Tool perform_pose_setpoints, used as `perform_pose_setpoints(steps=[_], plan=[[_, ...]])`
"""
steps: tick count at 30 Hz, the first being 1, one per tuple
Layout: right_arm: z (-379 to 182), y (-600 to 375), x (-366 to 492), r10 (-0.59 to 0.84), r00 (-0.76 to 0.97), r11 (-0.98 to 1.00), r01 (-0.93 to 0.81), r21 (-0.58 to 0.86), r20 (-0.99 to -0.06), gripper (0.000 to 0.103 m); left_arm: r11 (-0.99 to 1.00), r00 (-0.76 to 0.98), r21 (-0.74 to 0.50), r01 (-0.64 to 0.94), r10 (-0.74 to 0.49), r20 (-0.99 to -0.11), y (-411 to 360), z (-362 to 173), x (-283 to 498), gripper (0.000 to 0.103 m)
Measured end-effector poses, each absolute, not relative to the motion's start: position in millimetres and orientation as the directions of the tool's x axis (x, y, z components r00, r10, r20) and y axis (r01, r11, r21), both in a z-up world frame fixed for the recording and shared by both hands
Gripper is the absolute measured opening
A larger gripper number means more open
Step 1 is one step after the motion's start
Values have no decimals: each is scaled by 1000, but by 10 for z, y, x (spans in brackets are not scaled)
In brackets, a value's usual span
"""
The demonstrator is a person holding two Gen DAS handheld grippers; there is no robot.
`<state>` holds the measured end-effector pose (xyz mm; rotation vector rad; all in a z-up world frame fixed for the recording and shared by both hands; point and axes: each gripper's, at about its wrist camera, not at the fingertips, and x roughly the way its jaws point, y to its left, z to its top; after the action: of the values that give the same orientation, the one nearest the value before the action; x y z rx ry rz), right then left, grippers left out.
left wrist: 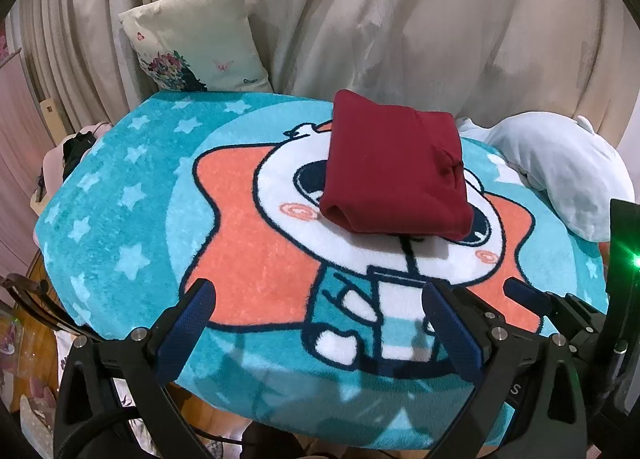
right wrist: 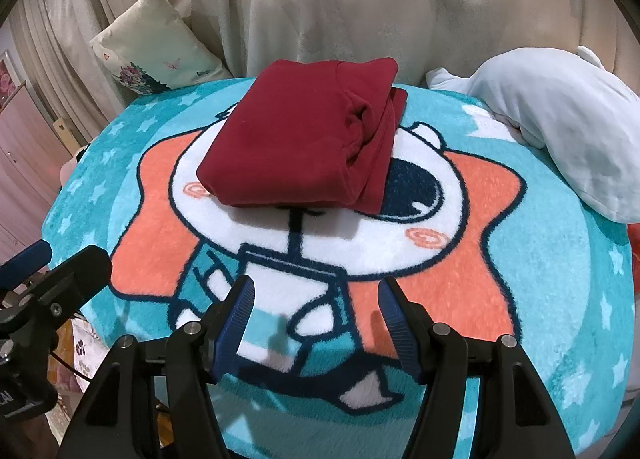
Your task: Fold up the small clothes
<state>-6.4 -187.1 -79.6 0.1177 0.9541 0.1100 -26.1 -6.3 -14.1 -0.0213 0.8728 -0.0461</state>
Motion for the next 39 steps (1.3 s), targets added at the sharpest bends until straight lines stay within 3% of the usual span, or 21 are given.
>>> perform_pose_setpoints(steps=[39], plan=[[-924, -1903, 213, 142, 556, 990, -58, 132, -819, 69, 999, 588, -36, 34, -50, -807, -140, -321, 85, 103]])
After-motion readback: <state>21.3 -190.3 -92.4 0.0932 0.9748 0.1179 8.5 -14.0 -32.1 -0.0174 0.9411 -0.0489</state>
